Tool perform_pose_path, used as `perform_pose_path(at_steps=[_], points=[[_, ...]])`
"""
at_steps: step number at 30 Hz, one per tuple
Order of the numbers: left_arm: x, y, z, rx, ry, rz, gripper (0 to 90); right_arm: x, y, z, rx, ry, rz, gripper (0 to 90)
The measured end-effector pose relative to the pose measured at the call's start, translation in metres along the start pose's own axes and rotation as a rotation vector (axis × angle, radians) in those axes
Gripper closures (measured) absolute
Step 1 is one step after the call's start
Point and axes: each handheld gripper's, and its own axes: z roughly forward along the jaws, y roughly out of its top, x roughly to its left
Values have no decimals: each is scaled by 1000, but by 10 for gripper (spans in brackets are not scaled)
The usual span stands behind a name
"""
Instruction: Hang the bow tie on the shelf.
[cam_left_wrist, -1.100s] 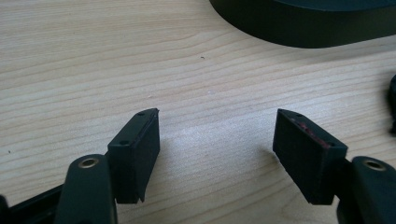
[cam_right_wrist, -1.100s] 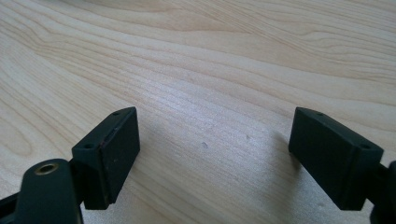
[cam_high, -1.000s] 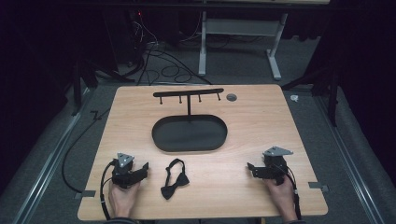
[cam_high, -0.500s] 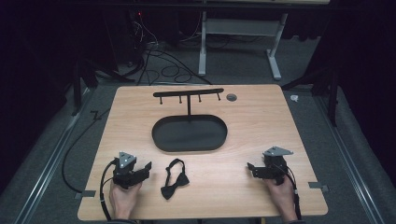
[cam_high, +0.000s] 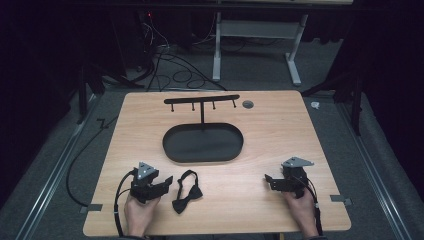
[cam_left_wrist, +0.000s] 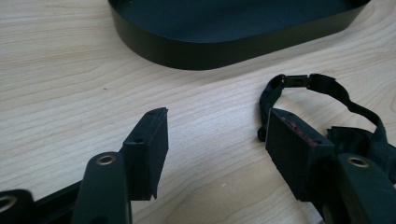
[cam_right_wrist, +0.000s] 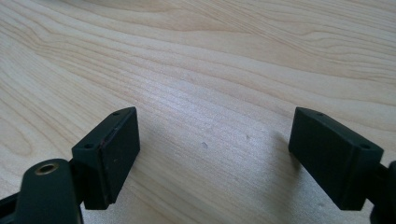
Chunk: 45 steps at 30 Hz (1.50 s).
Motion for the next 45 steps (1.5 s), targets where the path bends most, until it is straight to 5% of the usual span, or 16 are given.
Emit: perform_pose_path(at_steps=[28,33,45], points=[[-27,11,27,95,-60,66,546,0,0,0,-1,-1,-1,177],[-30,10,34,137,-50,94,621,0,0,0,0,0,-1,176],[-34,9,35,148,3,132,780,0,0,0,-1,-1,-3,176]])
